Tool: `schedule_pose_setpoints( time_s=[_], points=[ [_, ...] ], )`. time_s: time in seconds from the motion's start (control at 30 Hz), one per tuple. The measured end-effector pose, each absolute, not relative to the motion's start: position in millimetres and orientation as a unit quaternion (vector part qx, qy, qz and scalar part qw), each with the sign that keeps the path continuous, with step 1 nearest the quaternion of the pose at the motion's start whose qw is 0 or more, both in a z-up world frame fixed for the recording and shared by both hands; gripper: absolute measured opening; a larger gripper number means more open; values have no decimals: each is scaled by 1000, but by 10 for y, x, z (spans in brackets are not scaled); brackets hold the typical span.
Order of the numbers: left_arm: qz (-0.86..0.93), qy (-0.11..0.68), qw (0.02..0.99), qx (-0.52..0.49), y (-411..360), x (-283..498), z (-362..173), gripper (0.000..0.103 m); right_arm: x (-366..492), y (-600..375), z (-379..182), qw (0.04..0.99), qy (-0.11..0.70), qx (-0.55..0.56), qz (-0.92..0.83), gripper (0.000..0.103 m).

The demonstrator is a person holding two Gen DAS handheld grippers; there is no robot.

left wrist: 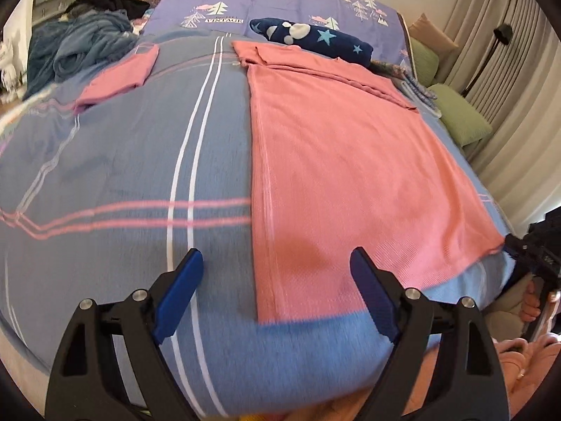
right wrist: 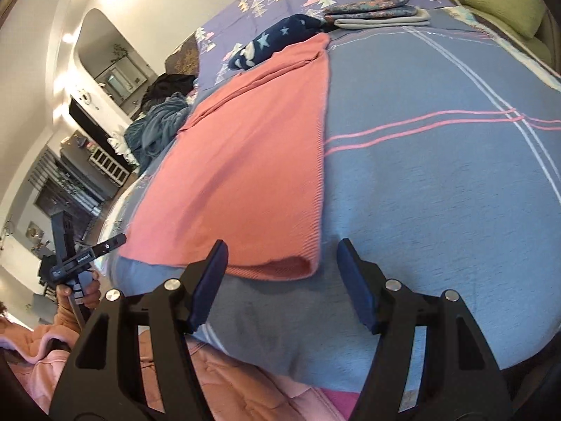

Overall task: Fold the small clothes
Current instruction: 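Grasp the hem end of the pink strip with both grippers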

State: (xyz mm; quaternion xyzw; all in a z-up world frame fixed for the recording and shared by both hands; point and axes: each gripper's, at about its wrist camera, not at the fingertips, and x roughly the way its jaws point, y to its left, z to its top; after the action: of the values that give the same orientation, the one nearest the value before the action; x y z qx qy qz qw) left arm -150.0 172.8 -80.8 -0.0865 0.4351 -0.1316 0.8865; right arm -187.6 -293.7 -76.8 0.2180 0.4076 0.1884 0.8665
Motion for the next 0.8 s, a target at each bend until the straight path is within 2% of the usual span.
schedule_pose_setpoints(
  time_s=[0.07,0.13,0.17,0.2,0.23,0.27,0.4,0.5,0.63,0.8],
  points=[
    [-146,431,885,-105,1754,-1546,-816,85,-1857,-2934,-784,861,409,230,198,66],
    [-155,425,884,-115,1739,-1542,-820,75,-1797,-2949,-822,856,411,246,197,61],
    [-162,423,884,-120,1719,-1523,-827,57,-1771,-2961,-836,853,411,255,194,53],
    [-168,422,882,-126,1705,-1494,-840,34,-1743,-2976,-851,851,412,266,190,45],
    [-170,426,878,-136,1695,-1445,-862,19,-1703,-3007,-873,847,416,281,177,13],
    [-168,432,874,-148,1710,-1406,-879,4,-1681,-3031,-893,843,421,290,166,5],
    [-173,404,869,-228,1950,-1469,-715,4,-1848,-3152,-771,853,395,306,148,4],
    [-179,382,884,-199,1979,-1584,-563,4,-1897,-3158,-701,858,398,287,150,4],
    [-171,410,879,-174,1808,-1534,-721,4,-1849,-3117,-769,858,410,278,139,4],
    [-169,418,872,-193,1850,-1541,-806,4,-1880,-3146,-722,857,404,286,143,4]
  ],
)
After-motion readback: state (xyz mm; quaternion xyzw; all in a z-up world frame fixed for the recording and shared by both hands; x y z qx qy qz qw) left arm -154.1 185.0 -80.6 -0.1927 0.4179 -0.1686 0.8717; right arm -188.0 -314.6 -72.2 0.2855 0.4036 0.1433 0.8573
